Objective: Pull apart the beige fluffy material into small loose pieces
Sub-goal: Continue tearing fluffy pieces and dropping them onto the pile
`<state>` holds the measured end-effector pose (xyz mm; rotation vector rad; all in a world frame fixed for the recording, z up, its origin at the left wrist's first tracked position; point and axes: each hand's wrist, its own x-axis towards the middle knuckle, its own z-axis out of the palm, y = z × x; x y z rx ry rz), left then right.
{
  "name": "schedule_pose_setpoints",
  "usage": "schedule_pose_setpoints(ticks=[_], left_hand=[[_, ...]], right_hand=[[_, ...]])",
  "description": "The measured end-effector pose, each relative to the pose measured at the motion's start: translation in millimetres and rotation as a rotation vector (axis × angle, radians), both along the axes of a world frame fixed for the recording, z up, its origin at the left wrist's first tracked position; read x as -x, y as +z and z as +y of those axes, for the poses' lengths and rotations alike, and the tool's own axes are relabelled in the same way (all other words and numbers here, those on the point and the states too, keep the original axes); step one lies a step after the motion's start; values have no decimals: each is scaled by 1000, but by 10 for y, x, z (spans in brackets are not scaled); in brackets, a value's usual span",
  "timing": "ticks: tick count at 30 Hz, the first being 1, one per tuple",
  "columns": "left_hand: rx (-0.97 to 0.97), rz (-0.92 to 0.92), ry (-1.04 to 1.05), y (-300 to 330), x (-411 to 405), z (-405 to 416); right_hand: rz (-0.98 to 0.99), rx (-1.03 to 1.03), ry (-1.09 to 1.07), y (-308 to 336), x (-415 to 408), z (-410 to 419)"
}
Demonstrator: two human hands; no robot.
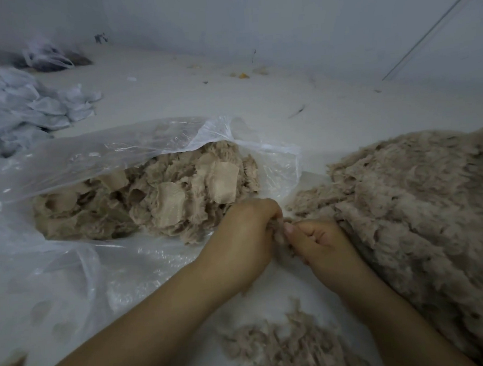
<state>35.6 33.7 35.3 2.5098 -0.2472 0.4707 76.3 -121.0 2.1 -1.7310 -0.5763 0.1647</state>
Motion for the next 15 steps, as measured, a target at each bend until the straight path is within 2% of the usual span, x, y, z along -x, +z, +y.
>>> schedule_pose_setpoints(ticks=[3, 8, 15], left_hand=[[51, -37, 33, 38, -24, -7], [53, 120, 25, 6, -57, 1], [118, 64, 118, 13, -33, 48]], right_hand=[[-5, -18, -22, 14, 10, 1], [102, -93, -124, 8, -19, -17], [125, -64, -176, -8, -23, -10]])
